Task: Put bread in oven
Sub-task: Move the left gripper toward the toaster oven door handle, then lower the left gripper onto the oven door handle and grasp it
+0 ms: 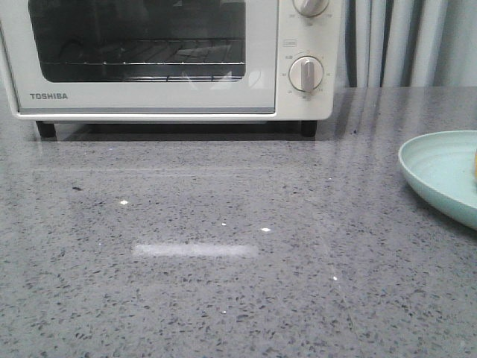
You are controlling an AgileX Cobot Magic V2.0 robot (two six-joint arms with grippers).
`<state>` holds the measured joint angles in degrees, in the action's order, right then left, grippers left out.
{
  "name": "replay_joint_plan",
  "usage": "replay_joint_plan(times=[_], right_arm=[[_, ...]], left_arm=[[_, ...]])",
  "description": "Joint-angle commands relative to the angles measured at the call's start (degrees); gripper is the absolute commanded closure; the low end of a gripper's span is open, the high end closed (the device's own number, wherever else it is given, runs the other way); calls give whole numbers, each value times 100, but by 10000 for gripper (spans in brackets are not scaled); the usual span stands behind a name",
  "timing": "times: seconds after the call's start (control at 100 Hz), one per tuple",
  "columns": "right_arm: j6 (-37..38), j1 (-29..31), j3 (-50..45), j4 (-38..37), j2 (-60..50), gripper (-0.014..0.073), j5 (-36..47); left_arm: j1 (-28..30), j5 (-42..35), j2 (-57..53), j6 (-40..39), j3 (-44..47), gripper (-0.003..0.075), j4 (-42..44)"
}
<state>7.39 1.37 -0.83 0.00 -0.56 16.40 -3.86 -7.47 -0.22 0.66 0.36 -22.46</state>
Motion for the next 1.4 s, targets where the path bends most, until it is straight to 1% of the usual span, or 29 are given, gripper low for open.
replay_joint_plan(times=[0.0, 0.05, 0.14, 0.22, 0.28, 0.33, 0.4, 0.48, 0.51, 0.55, 0.65, 0.76, 0.85, 0.97, 1.02, 1.06, 1.07, 1.1, 1.14, 1.19, 1.21, 1.24, 1.28, 1.31, 1.39], right_arm=[[436, 21, -51, -43, -138, 638, 808], [605, 21, -51, -43, -138, 638, 1001], [676, 21, -51, -43, -138, 638, 1421], [711, 21, -41, -43, -138, 638, 1985], [1062, 21, 53, -43, -138, 638, 2086], [1375, 21, 221, -73, -138, 638, 1812], [1592, 21, 557, -319, -138, 638, 1033], [1592, 9, 981, -1003, -138, 638, 80], [1592, 2, 1124, -1227, -128, 638, -161], [1592, 2, 1315, -1422, -100, 638, -405], [1592, 2, 1705, -1423, 24, 638, -718], [1592, 2, 2111, -1423, 233, 638, -1049], [1592, 2, 2543, -1423, 449, 638, -1547], [1544, -3, 3232, -1423, 741, 629, -2279], [1361, -19, 3522, -1423, 888, 594, -2498], [1202, -63, 3770, -1423, 991, 540, -2719], [1176, -80, 3812, -1423, 1035, 531, -2758], [1057, -141, 4019, -1412, 1127, 474, -2921], [1002, -215, 4219, -1385, 1273, 414, -3190], [857, -346, 4512, -1321, 1438, 321, -3474], [825, -380, 4575, -1291, 1512, 300, -3571], [768, -467, 4727, -1255, 1599, 260, -3677], [738, -557, 4864, -1243, 1722, 239, -3808], [694, -647, 4987, -1204, 1795, 240, -3862], [456, -833, 5234, -987, 1984, 253, -3970]], left_arm=[[-52, -911, -175, -215, 88, 740, -1024], [-52, -1086, -175, -268, 76, 740, -1343], [-52, -1358, -175, -268, 76, 740, -1326], [-52, -1563, -175, -268, 76, 739, -1294], [-52, -1550, -175, -268, 76, 740, -1131], [-52, -1368, -175, -268, 31, 740, -979], [-58, -925, -175, -268, -175, 740, -847], [-58, -375, -175, -268, -611, 740, -207], [-58, -121, -162, -268, -872, 740, 54], [-58, 92, -129, -268, -1150, 740, 159], [-58, 641, 124, -225, -2039, 740, 265], [-58, 1781, 641, -169, -3036, 740, 646], [-58, 2564, 1180, 197, -3782, 739, 660], [-66, 3143, 1841, 776, -4601, 729, 354], [-66, 3297, 2010, 1162, -4884, 701, 99], [-66, 3365, 2135, 1412, -5058, 666, -126], [-66, 3389, 2204, 1514, -5120, 640, -236], [-66, 3428, 2271, 1670, -5243, 610, -405], [-66, 3475, 2417, 1951, -5402, 533, -726], [-66, 3491, 2525, 2102, -5549, 463, -902], [-66, 3500, 2587, 2165, -5602, 416, -979], [-66, 3543, 2632, 2166, -5664, 386, -993], [-66, 3626, 2723, 2166, -5746, 336, -993], [-66, 3702, 2761, 2166, -5785, 323, -993], [-66, 3923, 2857, 2166, -5844, 334, -993]])
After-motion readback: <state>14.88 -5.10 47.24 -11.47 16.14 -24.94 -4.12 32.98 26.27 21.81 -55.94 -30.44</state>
